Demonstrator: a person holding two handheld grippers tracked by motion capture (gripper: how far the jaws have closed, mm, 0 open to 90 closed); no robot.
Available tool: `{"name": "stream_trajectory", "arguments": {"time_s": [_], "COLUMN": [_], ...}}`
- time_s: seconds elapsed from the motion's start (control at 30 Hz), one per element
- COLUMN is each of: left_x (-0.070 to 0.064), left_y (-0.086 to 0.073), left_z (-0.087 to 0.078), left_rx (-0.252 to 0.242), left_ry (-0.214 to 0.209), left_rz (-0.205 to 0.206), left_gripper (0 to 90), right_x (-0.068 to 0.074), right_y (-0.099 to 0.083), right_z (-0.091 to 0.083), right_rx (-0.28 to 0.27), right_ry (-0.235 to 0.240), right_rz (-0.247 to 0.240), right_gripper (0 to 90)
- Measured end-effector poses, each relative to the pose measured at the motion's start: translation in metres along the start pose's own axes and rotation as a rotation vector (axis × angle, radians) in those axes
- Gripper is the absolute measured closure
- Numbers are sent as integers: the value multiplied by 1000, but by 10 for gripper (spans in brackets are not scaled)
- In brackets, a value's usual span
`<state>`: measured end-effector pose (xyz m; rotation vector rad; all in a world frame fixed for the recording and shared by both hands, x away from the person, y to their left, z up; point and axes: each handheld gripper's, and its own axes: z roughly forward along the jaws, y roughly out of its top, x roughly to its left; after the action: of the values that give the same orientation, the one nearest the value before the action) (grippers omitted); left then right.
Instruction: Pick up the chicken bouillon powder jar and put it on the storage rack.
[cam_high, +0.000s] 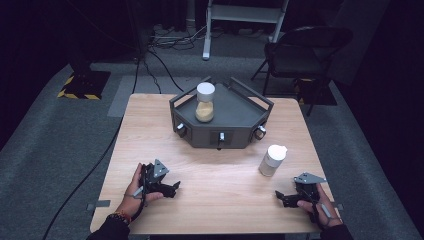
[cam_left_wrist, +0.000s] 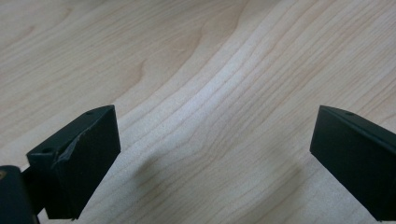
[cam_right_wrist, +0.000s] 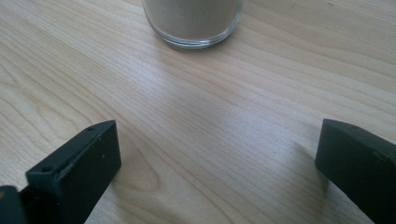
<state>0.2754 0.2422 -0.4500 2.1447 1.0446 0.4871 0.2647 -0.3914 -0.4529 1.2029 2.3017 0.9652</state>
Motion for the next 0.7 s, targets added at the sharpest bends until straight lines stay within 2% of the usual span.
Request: {"name": "stream_trajectory", "arguments": {"time_s": [0.17, 0.33, 0.7], "left_x": [6, 10, 10], "left_y": [1, 2, 2], "left_z": [4, 6, 6], "left_rx": [35, 46, 52], "left_ry": [-26, -43, -43], "left_rz": [-21, -41, -27], "left_gripper": [11, 7, 0], "right_x": [0, 0, 0], "right_y": [0, 0, 0], "right_z": [0, 0, 0], "right_rx": [0, 0, 0], "right_ry": [0, 0, 1], "right_rz": [0, 0, -3], "right_gripper": [0, 0, 0]}}
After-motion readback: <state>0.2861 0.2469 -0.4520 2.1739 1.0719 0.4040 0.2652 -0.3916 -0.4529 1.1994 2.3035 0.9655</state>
